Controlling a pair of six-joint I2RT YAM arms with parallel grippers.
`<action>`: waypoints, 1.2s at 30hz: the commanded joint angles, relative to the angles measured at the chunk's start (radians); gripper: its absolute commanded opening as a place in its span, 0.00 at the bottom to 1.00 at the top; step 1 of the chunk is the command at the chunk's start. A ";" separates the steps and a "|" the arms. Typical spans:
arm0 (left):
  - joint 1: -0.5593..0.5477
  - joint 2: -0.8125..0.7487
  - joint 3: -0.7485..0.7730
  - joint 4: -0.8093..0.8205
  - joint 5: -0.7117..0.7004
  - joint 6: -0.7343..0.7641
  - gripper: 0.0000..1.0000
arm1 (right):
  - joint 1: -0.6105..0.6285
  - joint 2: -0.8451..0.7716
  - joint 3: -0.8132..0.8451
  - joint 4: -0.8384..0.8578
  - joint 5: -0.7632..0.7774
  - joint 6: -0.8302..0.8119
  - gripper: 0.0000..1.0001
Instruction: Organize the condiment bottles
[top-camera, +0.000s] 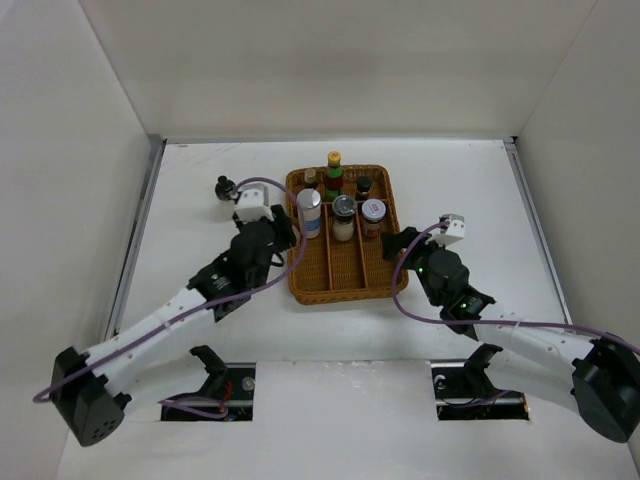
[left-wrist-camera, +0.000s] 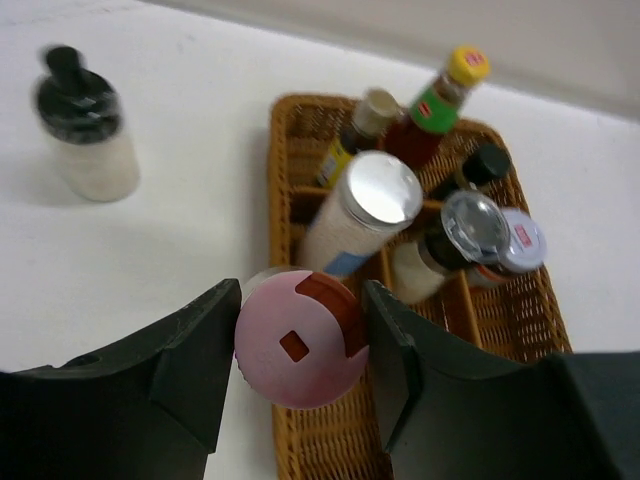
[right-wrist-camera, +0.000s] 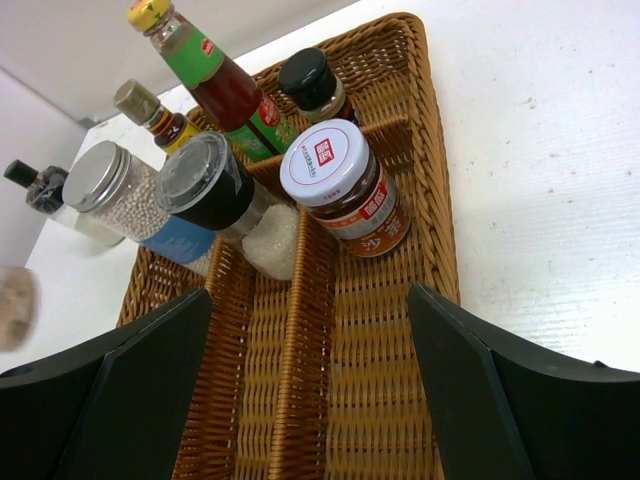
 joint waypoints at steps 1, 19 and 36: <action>-0.068 0.116 0.033 0.041 0.018 -0.015 0.36 | 0.007 -0.003 0.028 0.057 0.019 -0.014 0.86; -0.066 0.540 0.031 0.313 0.032 -0.004 0.60 | 0.009 -0.009 0.027 0.057 0.022 -0.019 0.87; 0.389 0.364 0.055 0.168 0.050 -0.018 0.87 | 0.009 0.003 0.033 0.063 0.015 -0.021 0.88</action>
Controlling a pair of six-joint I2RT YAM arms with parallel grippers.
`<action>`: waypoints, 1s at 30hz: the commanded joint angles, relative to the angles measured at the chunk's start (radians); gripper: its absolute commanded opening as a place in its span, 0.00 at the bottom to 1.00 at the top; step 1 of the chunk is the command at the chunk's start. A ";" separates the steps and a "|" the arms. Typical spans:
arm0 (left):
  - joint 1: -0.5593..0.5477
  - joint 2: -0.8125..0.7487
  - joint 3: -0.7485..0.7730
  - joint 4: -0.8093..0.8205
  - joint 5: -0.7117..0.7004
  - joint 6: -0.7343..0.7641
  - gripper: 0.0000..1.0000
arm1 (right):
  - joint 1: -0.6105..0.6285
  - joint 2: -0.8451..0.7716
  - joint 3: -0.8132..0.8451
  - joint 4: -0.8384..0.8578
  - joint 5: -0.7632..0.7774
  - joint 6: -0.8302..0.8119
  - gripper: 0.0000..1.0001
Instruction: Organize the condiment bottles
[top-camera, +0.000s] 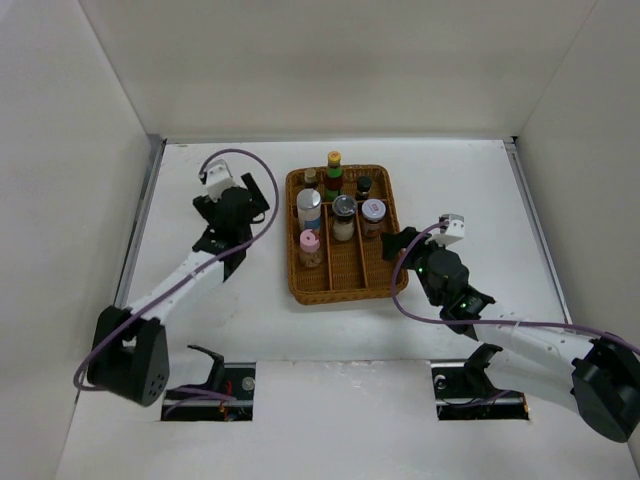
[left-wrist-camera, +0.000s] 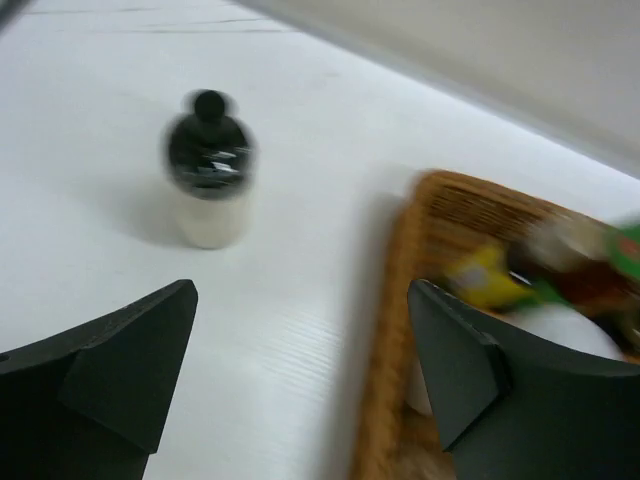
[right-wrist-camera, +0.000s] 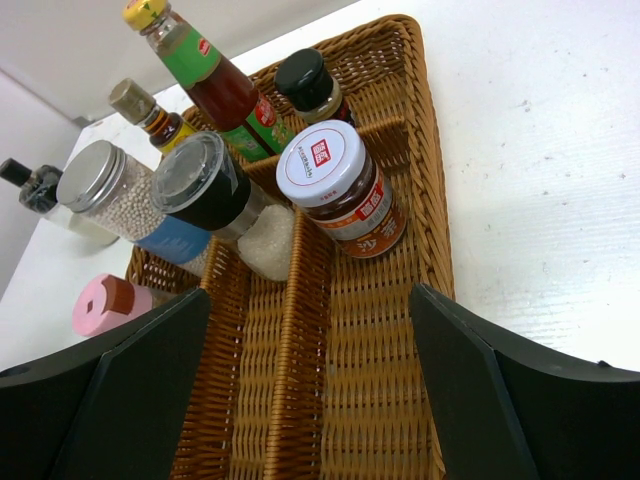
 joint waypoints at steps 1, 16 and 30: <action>0.126 0.113 0.063 -0.062 0.034 -0.013 0.88 | 0.009 0.003 0.031 0.063 0.008 -0.008 0.88; 0.299 0.553 0.446 -0.083 0.138 0.076 0.85 | 0.018 0.000 0.034 0.058 0.001 -0.009 0.89; 0.274 0.255 0.275 -0.070 0.116 0.028 0.34 | 0.017 -0.006 0.031 0.058 0.010 -0.009 0.90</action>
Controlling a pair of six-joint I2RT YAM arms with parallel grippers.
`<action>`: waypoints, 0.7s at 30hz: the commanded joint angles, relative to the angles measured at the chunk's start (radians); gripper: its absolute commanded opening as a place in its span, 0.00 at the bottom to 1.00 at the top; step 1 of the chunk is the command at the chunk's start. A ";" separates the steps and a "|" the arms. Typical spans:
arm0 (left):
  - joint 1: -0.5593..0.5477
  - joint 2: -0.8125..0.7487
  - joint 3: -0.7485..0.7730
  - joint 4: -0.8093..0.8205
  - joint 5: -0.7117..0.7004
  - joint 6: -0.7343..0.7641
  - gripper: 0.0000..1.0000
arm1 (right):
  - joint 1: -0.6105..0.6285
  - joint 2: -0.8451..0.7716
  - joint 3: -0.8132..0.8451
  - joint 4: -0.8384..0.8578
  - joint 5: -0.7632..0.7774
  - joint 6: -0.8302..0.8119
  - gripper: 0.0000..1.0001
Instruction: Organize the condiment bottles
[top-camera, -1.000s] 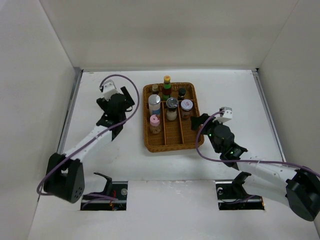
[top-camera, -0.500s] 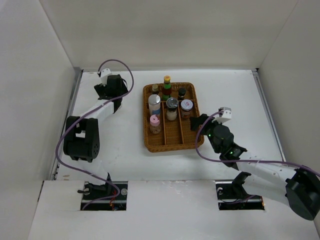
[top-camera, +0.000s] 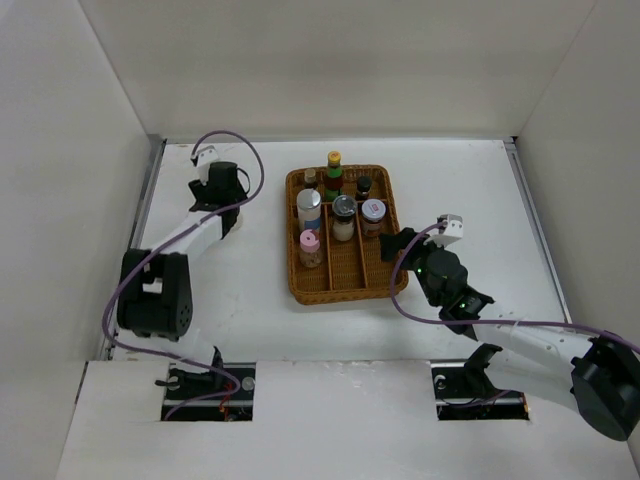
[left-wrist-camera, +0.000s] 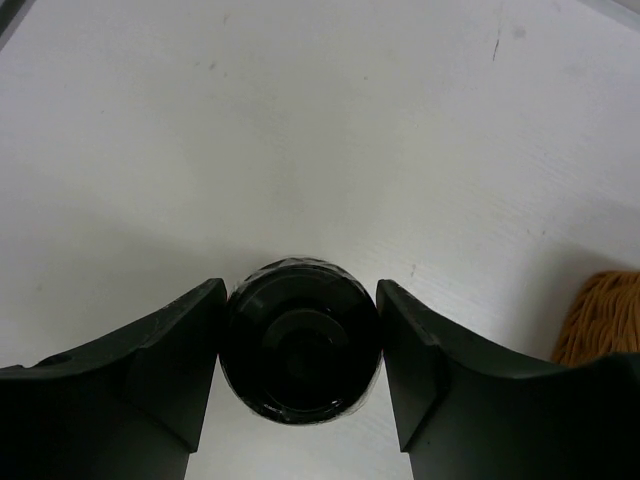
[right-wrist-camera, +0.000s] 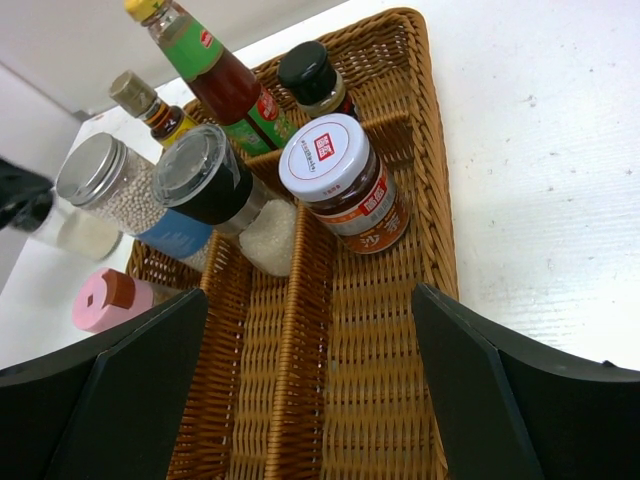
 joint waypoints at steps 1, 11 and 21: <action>-0.033 -0.260 -0.040 0.047 -0.033 -0.023 0.35 | 0.007 -0.013 0.031 0.055 0.012 -0.012 0.90; -0.444 -0.730 -0.026 -0.119 -0.018 -0.006 0.37 | -0.015 -0.091 -0.001 0.049 0.076 -0.018 0.90; -0.817 -0.468 -0.071 0.121 -0.076 -0.007 0.37 | -0.059 -0.191 -0.021 -0.015 0.130 -0.009 0.90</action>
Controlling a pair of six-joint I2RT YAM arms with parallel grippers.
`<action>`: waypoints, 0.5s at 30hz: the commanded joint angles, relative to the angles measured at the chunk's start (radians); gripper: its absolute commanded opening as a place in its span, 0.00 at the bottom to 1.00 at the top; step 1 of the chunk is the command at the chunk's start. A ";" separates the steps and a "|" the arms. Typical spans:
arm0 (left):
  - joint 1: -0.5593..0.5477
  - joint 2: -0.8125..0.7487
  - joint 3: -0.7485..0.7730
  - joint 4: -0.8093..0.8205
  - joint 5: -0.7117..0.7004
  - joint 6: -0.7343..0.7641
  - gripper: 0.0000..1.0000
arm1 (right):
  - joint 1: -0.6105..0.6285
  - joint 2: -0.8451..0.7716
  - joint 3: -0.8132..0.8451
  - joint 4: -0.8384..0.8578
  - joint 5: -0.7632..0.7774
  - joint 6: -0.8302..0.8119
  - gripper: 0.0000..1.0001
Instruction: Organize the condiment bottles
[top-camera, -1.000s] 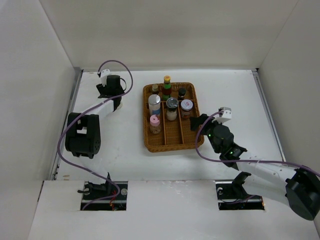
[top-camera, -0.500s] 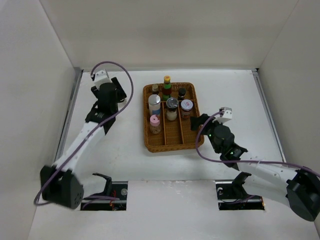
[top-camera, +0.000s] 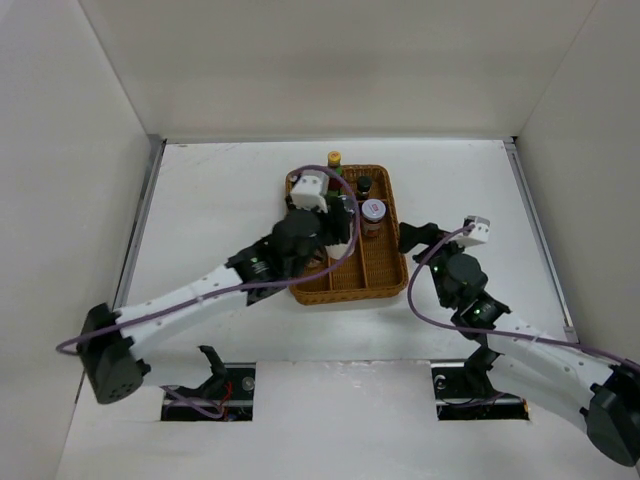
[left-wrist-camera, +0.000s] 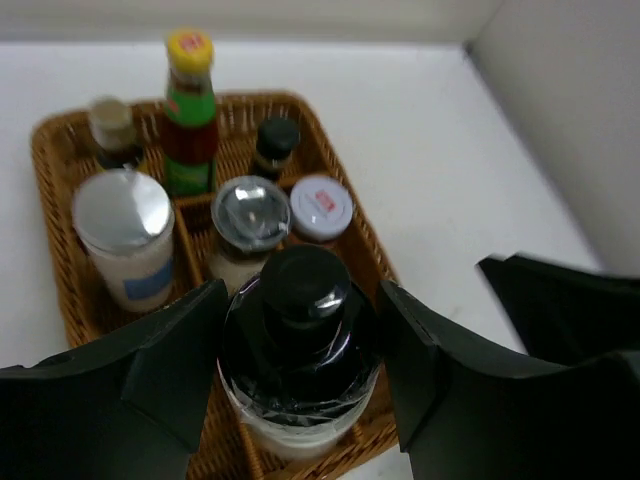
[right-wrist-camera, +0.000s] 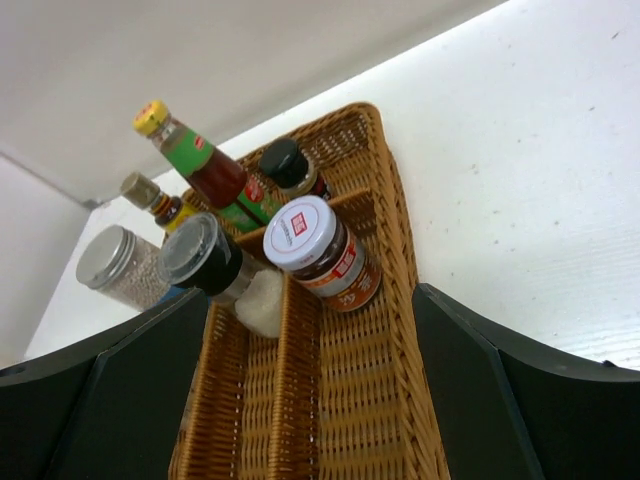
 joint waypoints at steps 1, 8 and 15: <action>-0.024 0.081 -0.005 0.160 -0.010 0.003 0.37 | -0.011 -0.057 -0.006 -0.009 0.050 -0.002 0.90; -0.028 0.256 -0.055 0.267 0.007 -0.011 0.37 | -0.020 -0.114 -0.021 -0.049 0.093 0.003 0.91; -0.066 0.368 -0.080 0.296 0.007 -0.032 0.37 | -0.022 -0.085 -0.016 -0.042 0.093 0.005 0.91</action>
